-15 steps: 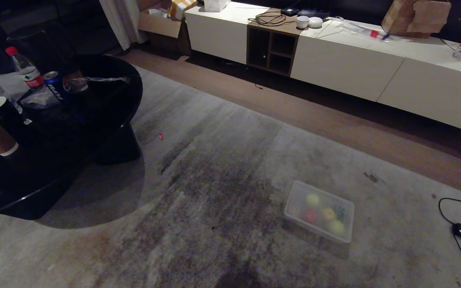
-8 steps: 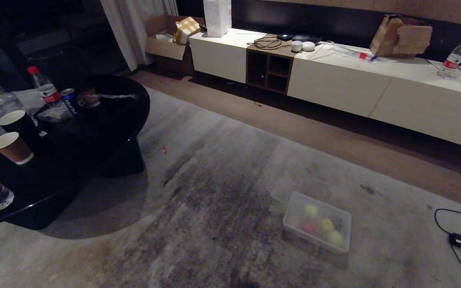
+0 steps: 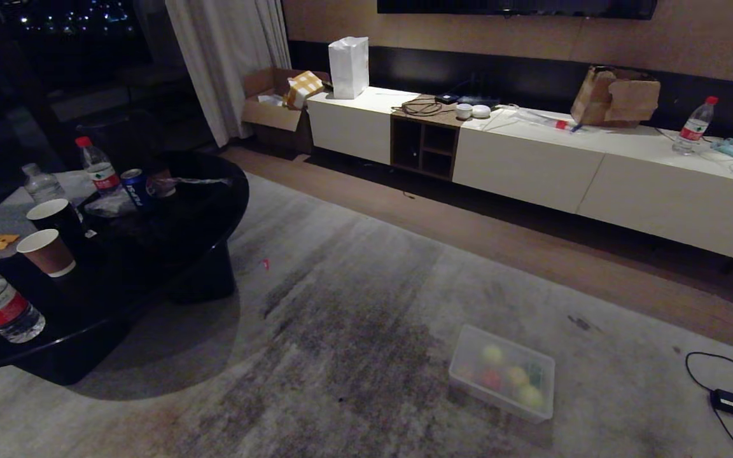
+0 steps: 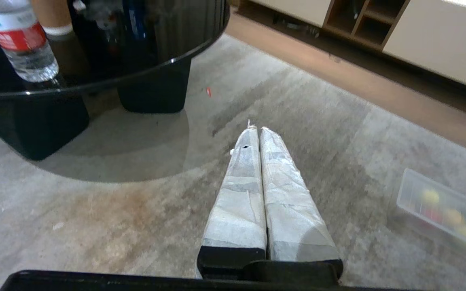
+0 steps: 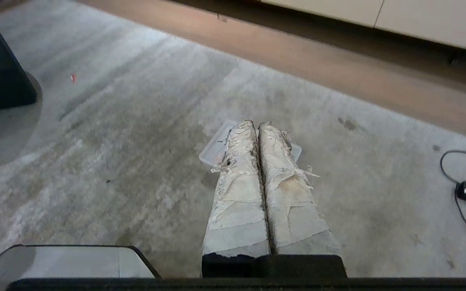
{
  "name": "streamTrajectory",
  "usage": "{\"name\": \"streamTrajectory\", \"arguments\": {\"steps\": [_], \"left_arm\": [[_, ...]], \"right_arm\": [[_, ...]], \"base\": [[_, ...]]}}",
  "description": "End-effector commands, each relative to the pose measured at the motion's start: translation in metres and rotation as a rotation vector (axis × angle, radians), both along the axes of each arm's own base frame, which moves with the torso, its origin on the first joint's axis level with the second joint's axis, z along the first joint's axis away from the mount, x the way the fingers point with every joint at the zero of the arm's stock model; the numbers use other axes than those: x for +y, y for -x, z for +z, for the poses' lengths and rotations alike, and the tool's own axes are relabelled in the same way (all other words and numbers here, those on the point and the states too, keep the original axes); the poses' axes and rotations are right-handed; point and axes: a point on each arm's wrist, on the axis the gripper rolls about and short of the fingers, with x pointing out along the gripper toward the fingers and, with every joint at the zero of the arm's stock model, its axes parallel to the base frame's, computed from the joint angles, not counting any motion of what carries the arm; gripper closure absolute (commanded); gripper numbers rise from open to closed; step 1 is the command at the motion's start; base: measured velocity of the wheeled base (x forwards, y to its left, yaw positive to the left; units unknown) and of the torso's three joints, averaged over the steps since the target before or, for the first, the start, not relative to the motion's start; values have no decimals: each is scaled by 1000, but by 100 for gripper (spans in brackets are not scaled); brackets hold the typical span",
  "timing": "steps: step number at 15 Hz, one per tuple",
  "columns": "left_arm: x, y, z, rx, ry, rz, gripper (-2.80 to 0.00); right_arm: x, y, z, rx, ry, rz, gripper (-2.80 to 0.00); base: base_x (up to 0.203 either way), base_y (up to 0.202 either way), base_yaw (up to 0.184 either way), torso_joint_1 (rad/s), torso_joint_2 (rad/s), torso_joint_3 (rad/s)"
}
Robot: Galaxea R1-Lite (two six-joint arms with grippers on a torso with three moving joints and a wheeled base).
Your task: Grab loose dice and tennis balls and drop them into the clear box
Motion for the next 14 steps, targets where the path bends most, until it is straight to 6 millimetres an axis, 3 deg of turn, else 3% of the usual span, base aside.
{"name": "streamTrajectory", "arguments": {"steps": [1, 5, 14], "left_arm": [[0, 0, 0, 2, 1, 2, 0], [0, 0, 0, 4, -2, 1, 0], [0, 0, 0, 4, -11, -1, 0]], "right_arm": [[0, 0, 0, 2, 0, -1, 0], [0, 0, 0, 2, 0, -2, 0], [0, 0, 0, 2, -2, 0, 0]], "base": [[0, 0, 0, 2, 1, 203], [0, 0, 0, 3, 1, 182], [0, -2, 6, 1, 1, 13]]}}
